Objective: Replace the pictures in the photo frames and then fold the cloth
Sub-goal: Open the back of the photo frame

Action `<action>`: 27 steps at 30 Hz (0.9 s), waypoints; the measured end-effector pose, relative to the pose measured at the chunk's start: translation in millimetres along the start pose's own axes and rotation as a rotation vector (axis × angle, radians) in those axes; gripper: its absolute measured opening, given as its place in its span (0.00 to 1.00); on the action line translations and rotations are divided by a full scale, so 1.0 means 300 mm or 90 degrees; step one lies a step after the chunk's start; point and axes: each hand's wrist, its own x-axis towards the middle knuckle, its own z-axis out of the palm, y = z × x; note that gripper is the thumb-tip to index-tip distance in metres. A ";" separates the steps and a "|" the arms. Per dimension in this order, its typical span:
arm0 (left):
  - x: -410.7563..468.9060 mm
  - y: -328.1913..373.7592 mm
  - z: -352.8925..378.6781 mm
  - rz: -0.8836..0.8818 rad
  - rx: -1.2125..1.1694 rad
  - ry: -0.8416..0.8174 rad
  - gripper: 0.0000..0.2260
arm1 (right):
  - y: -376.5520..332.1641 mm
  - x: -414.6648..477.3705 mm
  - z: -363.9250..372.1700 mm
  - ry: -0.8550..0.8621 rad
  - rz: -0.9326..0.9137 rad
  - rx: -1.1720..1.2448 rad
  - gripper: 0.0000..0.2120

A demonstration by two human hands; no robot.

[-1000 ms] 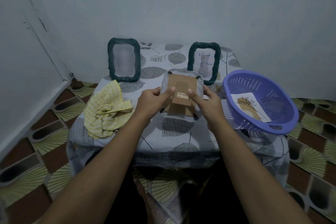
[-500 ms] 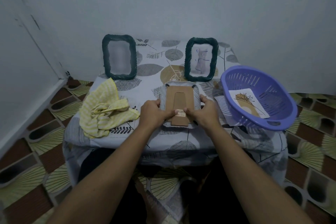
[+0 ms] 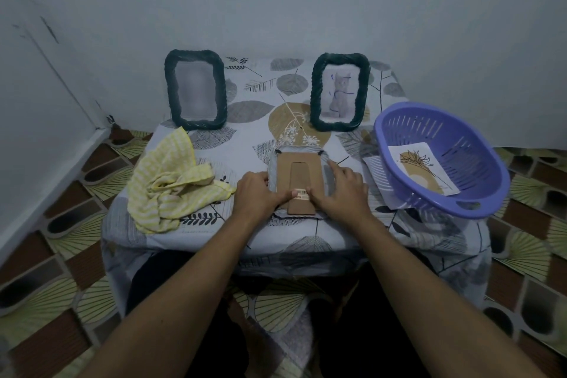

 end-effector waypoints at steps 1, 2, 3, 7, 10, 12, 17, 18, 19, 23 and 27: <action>0.002 -0.002 0.000 -0.001 0.007 0.000 0.25 | 0.005 0.004 0.001 -0.008 -0.008 -0.013 0.39; 0.003 -0.003 -0.001 -0.001 0.017 -0.002 0.25 | 0.008 0.007 0.000 -0.017 -0.015 -0.024 0.39; 0.004 -0.003 -0.003 0.000 0.027 -0.004 0.25 | 0.013 0.013 0.001 -0.025 -0.020 -0.033 0.40; 0.011 -0.011 -0.005 0.007 0.031 -0.017 0.24 | 0.032 0.033 0.009 -0.042 -0.041 -0.088 0.38; 0.014 -0.019 -0.005 0.020 0.033 -0.026 0.26 | 0.044 0.038 0.023 -0.088 -0.066 -0.133 0.36; 0.020 -0.016 -0.011 0.016 0.062 -0.034 0.25 | 0.049 0.042 0.025 -0.116 -0.072 -0.141 0.34; 0.070 -0.016 -0.021 0.007 0.036 -0.033 0.32 | 0.056 0.048 0.028 -0.137 -0.074 -0.165 0.32; 0.083 -0.011 -0.023 0.006 0.027 -0.031 0.32 | 0.058 0.048 0.031 -0.134 -0.073 -0.166 0.32; 0.098 -0.005 -0.025 0.010 0.021 -0.031 0.30 | 0.059 0.048 0.033 -0.132 -0.073 -0.167 0.32; 0.173 0.018 -0.016 0.030 0.033 -0.043 0.24 | 0.059 0.050 0.032 -0.134 -0.072 -0.164 0.32; 0.245 0.025 0.008 0.030 0.046 -0.055 0.17 | 0.062 0.055 0.032 -0.136 -0.070 -0.160 0.32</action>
